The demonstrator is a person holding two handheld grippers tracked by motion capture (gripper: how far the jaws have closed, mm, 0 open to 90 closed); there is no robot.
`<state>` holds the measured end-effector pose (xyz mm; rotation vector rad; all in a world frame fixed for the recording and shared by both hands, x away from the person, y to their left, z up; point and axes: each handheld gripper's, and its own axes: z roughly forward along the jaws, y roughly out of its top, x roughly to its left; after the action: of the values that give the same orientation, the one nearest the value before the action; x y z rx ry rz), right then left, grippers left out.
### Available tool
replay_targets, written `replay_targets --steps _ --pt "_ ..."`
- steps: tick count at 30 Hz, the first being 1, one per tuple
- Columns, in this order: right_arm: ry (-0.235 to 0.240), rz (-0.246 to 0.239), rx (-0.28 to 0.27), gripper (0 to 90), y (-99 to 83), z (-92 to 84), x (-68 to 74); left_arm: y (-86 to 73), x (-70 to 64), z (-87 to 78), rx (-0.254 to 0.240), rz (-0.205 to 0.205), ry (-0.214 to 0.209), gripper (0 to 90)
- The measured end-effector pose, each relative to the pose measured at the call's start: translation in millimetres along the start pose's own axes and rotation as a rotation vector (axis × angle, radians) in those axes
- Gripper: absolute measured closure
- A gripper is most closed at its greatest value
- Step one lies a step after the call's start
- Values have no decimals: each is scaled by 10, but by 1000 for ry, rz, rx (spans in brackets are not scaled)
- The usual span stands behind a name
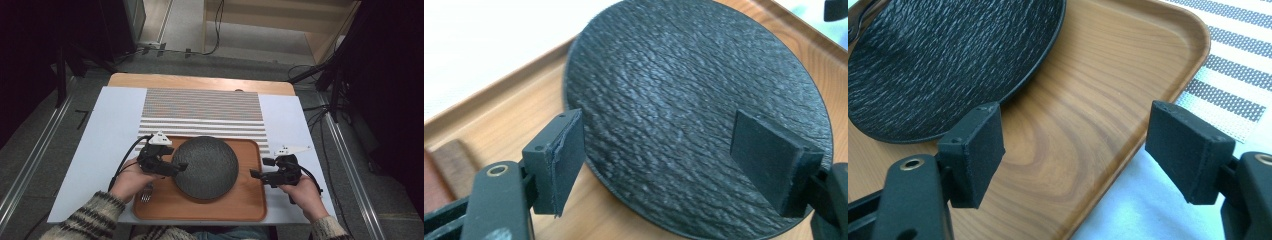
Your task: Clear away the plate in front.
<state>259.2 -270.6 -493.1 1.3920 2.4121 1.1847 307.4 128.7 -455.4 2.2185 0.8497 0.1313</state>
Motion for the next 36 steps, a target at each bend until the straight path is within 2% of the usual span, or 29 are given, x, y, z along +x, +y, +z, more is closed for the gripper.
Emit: replay_targets --steps 6,14,19,22,32,36 --pt "1 1 3 217 0 1 4 -20 86 -58 -3 -33 10 223" --pt "2 0 3 217 -2 3 0 -62 167 -150 -8 -41 10 223" --pt "0 0 0 217 -2 -3 -4 -86 230 -196 -1 -59 20 213" --pt "-1 0 -1 217 -1 -5 -6 -99 265 -232 -15 -75 23 213" --pt "1 0 3 217 1 2 -2 -169 435 -345 -35 -119 66 213" --pt "0 0 4 217 1 3 -2 -213 495 -386 -39 -122 76 214"
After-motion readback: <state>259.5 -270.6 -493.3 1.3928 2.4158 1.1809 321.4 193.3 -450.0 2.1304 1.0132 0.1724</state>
